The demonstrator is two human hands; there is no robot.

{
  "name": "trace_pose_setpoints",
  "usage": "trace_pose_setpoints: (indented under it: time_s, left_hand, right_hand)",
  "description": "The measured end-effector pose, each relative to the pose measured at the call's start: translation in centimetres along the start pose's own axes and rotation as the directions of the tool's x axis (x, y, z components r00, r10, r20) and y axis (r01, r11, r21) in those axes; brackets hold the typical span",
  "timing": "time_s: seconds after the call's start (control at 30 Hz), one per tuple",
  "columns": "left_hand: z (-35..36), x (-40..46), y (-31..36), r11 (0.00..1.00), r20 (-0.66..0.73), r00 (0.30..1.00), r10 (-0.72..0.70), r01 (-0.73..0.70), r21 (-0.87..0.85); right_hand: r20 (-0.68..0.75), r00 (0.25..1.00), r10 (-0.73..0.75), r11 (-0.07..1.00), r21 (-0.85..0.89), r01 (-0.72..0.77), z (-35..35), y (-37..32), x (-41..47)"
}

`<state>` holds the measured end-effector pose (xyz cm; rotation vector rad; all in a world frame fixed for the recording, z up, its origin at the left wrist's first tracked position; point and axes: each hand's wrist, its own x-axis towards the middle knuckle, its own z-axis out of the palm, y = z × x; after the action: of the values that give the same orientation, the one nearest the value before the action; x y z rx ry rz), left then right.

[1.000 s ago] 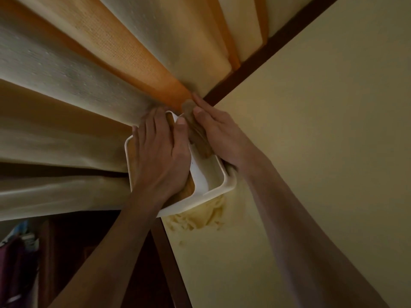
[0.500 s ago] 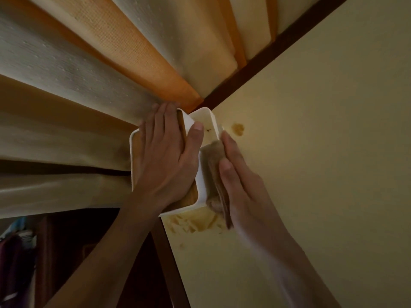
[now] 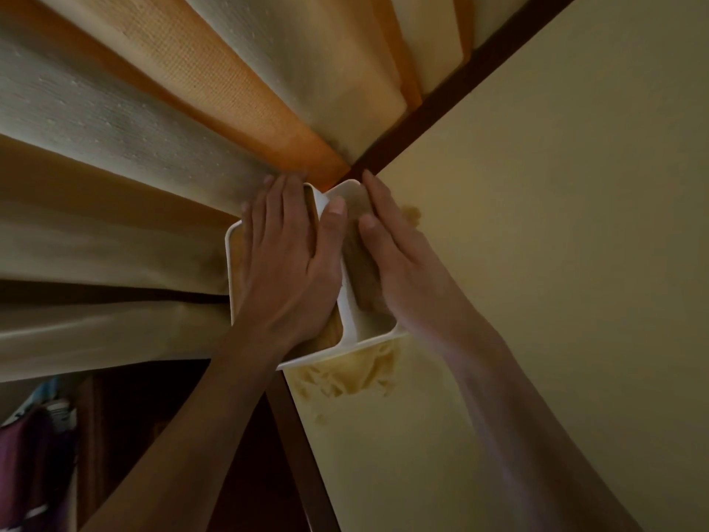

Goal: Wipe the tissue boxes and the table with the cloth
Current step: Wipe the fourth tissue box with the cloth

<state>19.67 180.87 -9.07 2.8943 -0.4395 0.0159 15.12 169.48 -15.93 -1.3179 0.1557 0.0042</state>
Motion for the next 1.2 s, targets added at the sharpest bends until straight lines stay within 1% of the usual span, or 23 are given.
trace_pose_setpoints:
  time_s: [0.07,0.17,0.2,0.27,0.33,0.43,0.5,0.63,0.73,0.83,0.93,1.0,1.1,1.2]
  left_hand:
    - [0.1,-0.2,-0.1,1.0,0.014,1.0,-0.008,0.008,0.006]
    - [0.2,0.0,-0.2,1.0,0.007,1.0,0.008,-0.008,-0.004]
    - [0.2,0.1,-0.1,1.0,0.003,1.0,0.021,-0.021,-0.003]
    - [0.3,0.2,-0.1,0.999,0.006,0.999,0.036,-0.036,-0.004]
    - [0.3,0.2,0.0,0.999,0.01,0.999,0.039,-0.038,-0.007]
    - [0.2,0.3,0.1,0.999,0.01,0.999,0.048,-0.048,-0.019]
    - [0.1,0.4,0.1,0.999,0.007,0.999,0.047,-0.047,-0.025]
    - [-0.1,0.3,0.1,0.998,0.0,0.999,0.049,-0.049,-0.033]
    - [-0.2,0.2,0.2,0.998,0.002,0.999,0.05,-0.05,-0.029]
    - [-0.1,0.1,0.2,0.999,0.004,0.999,0.038,-0.038,-0.014]
    - [-0.1,0.2,0.1,0.999,0.003,0.999,0.041,-0.041,-0.006]
    - [0.0,0.3,0.2,0.999,-0.005,0.999,0.043,-0.043,-0.005]
    - [0.1,0.3,0.2,0.998,-0.003,0.998,0.055,-0.055,0.003]
    - [0.1,0.3,0.2,0.998,0.003,0.998,0.057,-0.057,0.02]
  right_hand:
    - [0.018,0.999,-0.039,0.999,-0.009,0.039,0.4,0.8,-3.5]
    - [-0.033,0.98,-0.198,0.979,-0.056,0.196,1.5,2.0,-7.2]
    - [-0.048,0.977,-0.207,0.977,-0.057,0.205,1.8,2.2,-7.6]
    - [-0.056,0.981,-0.184,0.983,-0.015,0.184,1.8,2.0,-7.5]
    - [-0.057,0.99,-0.128,0.992,0.015,0.129,1.4,1.6,-6.5]
    - [-0.04,0.999,-0.03,0.998,0.057,0.033,0.4,0.6,-3.4]
    - [-0.026,1.0,0.003,0.995,0.096,0.0,-0.1,-0.1,-1.0]
    - [-0.046,0.999,-0.006,0.999,0.041,0.008,-0.1,-0.7,2.6]
    - [-0.051,0.999,0.003,0.999,0.053,0.0,0.0,-0.6,1.7]
    - [-0.049,0.998,0.039,0.995,0.097,-0.034,0.3,0.2,-2.7]
    - [-0.087,0.996,0.002,0.987,0.161,0.013,1.5,1.0,-7.8]
    - [-0.121,0.993,-0.001,0.982,0.187,0.023,2.1,1.3,-9.6]
    - [-0.134,0.991,0.014,0.972,0.235,0.018,2.2,1.1,-8.8]
    - [-0.104,0.992,0.066,0.981,0.188,-0.046,1.4,0.1,-5.2]
